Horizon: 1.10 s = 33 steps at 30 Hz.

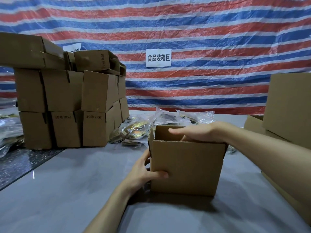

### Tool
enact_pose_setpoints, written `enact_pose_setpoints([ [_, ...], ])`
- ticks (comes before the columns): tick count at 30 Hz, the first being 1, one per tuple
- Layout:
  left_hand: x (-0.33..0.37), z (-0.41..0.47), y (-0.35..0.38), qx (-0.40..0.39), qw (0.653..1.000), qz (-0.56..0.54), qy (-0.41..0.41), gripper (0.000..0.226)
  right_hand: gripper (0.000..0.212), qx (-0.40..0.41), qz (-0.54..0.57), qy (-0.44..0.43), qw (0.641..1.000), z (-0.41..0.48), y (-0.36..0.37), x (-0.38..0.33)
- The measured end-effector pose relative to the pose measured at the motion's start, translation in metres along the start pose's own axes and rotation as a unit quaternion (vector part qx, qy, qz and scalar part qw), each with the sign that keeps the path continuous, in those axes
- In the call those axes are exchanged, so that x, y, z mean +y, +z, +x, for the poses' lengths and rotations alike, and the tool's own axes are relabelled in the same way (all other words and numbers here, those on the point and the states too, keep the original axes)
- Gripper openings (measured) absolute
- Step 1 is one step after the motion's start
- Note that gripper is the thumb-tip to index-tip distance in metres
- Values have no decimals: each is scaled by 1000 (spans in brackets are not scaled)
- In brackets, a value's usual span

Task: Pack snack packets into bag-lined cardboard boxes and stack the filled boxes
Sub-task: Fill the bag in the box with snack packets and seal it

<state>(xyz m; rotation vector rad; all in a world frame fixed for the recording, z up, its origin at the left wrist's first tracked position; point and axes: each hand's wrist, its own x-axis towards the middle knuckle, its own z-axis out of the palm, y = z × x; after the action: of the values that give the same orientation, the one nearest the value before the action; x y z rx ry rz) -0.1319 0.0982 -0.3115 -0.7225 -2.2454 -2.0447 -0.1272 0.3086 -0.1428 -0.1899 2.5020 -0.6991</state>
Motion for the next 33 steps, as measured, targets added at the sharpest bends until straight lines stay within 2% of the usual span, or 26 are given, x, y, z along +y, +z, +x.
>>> enact_pose_setpoints([
  [3, 1, 0, 0, 3, 1000, 1, -5, 86, 60, -15, -18, 11, 1000, 4, 1, -1],
  [6, 0, 0, 0, 16, 1000, -5, -5, 80, 71, -15, 2, 13, 1000, 1, -11, 1],
  [8, -1, 1, 1, 27, 1000, -6, -7, 81, 71, -17, -10, 18, 1000, -1, -13, 3],
  [9, -2, 1, 1, 32, 999, -10, -8, 84, 69, -2, -24, 6, 1000, -2, -11, 4],
  [11, -1, 2, 1, 46, 999, -23, -11, 87, 60, 119, -59, -107, 985, -1, -8, 9],
  [12, -1, 2, 1, 57, 998, -33, -12, 87, 52, 217, -42, -202, 954, 0, -6, 11],
  [13, 0, 3, 0, 69, 996, -49, -13, 87, 47, 308, 18, -286, 907, -1, -6, 15],
  [15, 1, 4, -1, 99, 990, -97, -20, 88, 47, 435, 163, -384, 798, -2, -8, 27],
  [16, 2, 4, -1, 116, 986, -121, -24, 90, 48, 480, 218, -395, 753, 0, -8, 35],
  [18, 3, 5, -3, 149, 977, -151, -24, 89, 50, 530, 307, -358, 705, 12, -2, 52],
  [20, 3, 5, -4, 173, 971, -165, -19, 88, 50, 534, 379, -275, 704, 32, 12, 73],
  [23, 0, 4, -7, 204, 962, -182, -15, 90, 45, 497, 419, -156, 743, 66, 40, 118],
  [26, -4, 5, -11, 219, 959, -181, -10, 90, 37, 465, 397, -56, 789, 97, 54, 158],
  [30, -7, 5, -13, 226, 958, -176, 1, 81, 27, 430, 327, 29, 841, 116, 38, 165],
  [33, -6, 3, -13, 221, 958, -183, 16, 78, 19, 431, 328, 61, 839, 122, 27, 154],
])
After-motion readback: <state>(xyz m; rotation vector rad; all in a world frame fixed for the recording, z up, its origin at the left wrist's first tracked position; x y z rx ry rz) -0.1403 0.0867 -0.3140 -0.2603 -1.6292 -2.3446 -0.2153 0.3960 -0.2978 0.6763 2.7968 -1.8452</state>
